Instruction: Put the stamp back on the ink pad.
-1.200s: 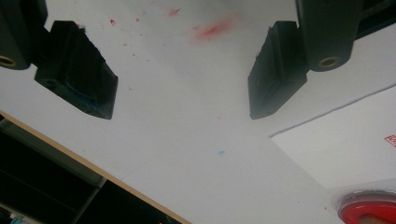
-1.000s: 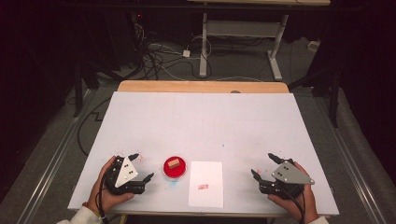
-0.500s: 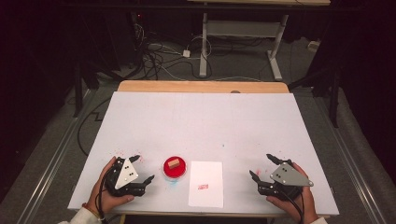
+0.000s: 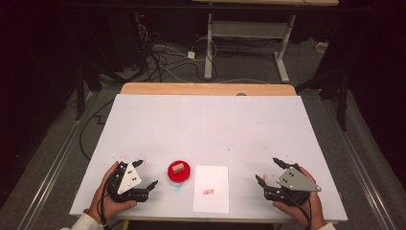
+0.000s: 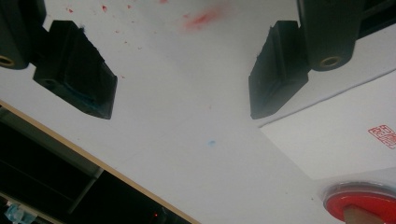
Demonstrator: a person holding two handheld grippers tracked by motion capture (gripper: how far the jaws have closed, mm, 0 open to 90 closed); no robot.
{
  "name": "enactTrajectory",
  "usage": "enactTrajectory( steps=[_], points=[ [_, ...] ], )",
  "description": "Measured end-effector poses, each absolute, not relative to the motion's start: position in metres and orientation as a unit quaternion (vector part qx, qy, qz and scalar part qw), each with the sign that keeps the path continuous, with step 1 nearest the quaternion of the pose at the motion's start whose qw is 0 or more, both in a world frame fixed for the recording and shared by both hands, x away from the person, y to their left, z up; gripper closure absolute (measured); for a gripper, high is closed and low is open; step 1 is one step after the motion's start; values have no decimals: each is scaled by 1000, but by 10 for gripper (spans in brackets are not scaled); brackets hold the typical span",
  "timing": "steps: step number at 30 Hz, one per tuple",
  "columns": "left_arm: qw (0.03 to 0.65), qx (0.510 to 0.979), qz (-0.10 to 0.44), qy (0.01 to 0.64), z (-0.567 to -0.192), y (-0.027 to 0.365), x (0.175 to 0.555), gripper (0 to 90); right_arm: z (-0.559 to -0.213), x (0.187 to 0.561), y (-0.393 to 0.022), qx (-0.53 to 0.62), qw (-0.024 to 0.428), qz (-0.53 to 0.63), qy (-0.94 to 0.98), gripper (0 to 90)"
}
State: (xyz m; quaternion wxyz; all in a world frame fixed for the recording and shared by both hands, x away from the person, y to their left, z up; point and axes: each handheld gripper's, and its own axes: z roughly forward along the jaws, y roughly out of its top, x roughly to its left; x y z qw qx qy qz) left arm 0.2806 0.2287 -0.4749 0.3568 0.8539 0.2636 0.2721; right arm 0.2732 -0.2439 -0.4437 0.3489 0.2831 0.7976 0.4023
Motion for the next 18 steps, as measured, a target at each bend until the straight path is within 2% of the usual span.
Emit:
enactTrajectory(
  steps=[18],
  points=[
    [355,855,267,267,-476,229,285,173,-445,276,-246,291,343,406,796,243]
  ],
)
